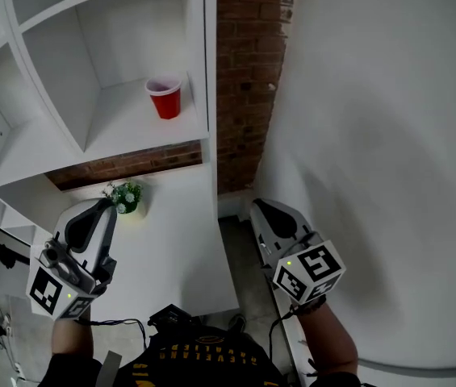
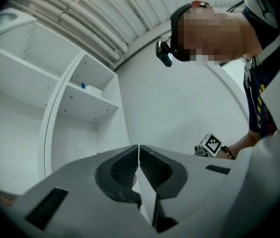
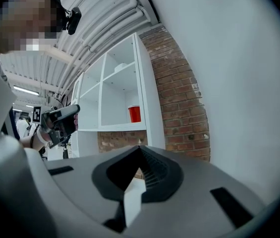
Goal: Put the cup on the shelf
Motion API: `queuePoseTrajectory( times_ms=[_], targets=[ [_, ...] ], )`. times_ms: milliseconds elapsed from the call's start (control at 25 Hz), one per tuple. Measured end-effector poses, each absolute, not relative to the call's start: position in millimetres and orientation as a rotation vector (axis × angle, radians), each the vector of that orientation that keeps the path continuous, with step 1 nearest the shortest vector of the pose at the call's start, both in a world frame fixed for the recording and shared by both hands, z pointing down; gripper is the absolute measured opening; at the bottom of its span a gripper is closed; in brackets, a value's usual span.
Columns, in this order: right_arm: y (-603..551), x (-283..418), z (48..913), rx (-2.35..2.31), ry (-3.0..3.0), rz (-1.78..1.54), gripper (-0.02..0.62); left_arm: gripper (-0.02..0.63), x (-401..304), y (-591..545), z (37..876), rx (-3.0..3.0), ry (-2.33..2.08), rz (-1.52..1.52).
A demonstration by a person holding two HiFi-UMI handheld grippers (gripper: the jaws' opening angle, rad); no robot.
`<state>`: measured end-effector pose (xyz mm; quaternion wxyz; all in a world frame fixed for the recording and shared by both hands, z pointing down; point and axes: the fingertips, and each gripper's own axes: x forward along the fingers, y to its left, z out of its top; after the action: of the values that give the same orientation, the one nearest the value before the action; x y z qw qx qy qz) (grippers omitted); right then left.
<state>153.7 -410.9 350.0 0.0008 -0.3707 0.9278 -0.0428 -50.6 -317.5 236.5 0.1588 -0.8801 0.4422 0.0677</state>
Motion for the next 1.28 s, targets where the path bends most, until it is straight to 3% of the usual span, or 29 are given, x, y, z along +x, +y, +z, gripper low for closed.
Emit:
queuePoseTrajectory(
  times_ms=[160, 560, 1280],
  targets=[
    [-398.9, 154.9, 357.5, -1.172, 2.931, -0.133, -0.003, 0.002, -56.5, -306.3, 274.4, -2.686, 1.323, 0.347],
    [-359.3, 149.4, 358.9, -1.192, 2.936, 0.065, -0.003, 0.002, -57.9, -297.5, 327.3, -2.754, 1.436, 0.274],
    [-341.2, 130.5, 361.5, -1.152, 2.915, 0.052, -0.003, 0.002, -45.3, -308.1, 338.4, -2.799, 1.423, 0.272]
  ],
)
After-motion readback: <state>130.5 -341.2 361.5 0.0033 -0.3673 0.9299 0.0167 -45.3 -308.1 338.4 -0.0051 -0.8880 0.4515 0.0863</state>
